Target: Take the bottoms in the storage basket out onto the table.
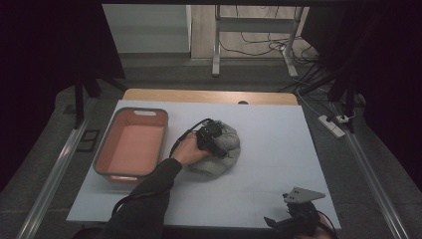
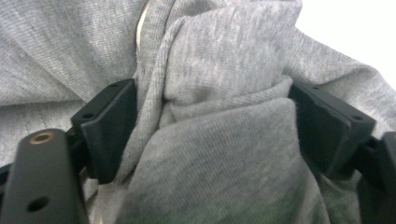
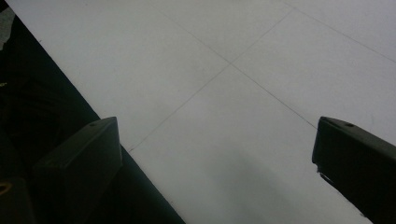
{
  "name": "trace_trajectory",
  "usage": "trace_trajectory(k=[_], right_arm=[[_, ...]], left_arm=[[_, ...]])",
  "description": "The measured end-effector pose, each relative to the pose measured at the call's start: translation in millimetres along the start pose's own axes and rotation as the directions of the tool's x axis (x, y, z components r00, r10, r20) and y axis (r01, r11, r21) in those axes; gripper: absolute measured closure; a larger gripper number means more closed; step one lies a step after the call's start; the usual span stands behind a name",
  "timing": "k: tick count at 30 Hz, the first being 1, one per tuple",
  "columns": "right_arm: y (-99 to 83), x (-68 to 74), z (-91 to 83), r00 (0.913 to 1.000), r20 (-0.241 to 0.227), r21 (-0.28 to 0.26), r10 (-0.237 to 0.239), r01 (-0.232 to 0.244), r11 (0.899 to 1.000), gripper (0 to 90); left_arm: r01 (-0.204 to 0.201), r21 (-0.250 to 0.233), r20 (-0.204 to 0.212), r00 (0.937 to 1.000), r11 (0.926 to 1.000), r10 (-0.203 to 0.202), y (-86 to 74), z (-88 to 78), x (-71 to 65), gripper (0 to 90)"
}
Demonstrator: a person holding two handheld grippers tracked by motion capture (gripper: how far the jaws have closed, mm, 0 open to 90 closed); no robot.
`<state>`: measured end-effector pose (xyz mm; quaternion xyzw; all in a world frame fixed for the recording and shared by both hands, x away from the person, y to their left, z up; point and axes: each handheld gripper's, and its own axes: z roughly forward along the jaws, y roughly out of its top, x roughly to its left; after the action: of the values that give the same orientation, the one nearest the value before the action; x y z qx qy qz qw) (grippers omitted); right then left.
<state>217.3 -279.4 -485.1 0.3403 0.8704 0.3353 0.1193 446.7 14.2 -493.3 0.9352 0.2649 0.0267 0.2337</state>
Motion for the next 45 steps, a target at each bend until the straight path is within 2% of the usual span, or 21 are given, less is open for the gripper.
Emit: trace_trajectory(k=[3,8,10,15,21,32,40,45], right_arm=[[0.0,0.0,0.1,1.0,0.0,0.0,0.0,0.0,1.0,1.5],[0.0,0.1,0.2,1.0,-0.001,0.002,-0.003,0.003,1.0,1.5],[0.1,0.1,0.2,1.0,0.0,0.003,-0.003,0.003,1.0,1.5],[0.1,0.3,0.5,1.0,-0.001,0.004,-0.004,0.004,1.0,1.5],[0.2,0.2,0.5,1.0,-0.001,0.006,-0.004,0.004,1.0,1.5],[0.3,0.8,0.9,1.0,-0.003,0.011,-0.006,0.006,1.0,1.5],[0.3,0.7,1.0,1.0,-0.003,0.01,-0.009,0.009,1.0,1.5],[0.3,0.7,1.1,1.0,-0.003,0.011,-0.009,0.009,1.0,1.5]], left_arm=[[-0.01,-0.002,-0.013,0.9999,1.0,0.01,0.2,-1.2,-0.6,9.8],[-0.015,-0.043,0.009,0.9998,0.999,0.016,-1.5,-5.6,-0.3,0.0],[-0.014,-0.05,0.021,0.9997,0.9987,0.016,-2.1,-6.8,0.0,0.0],[-0.022,-0.066,0.021,0.9995,0.9975,0.024,-3.2,-9.2,-0.4,0.0],[0.003,-0.114,0.072,0.9974,0.9935,0.005,-5.1,-14.9,0.4,0.0],[-0.024,-0.132,0.073,0.9968,0.991,0.034,-5.3,-21.6,-7.0,0.0],[-0.049,-0.167,0.115,0.991,0.9847,0.069,-6.8,-25.5,-6.5,0.0],[-0.061,-0.197,0.106,0.9909,0.9785,0.083,-8.5,-32.7,-7.8,0.0]])
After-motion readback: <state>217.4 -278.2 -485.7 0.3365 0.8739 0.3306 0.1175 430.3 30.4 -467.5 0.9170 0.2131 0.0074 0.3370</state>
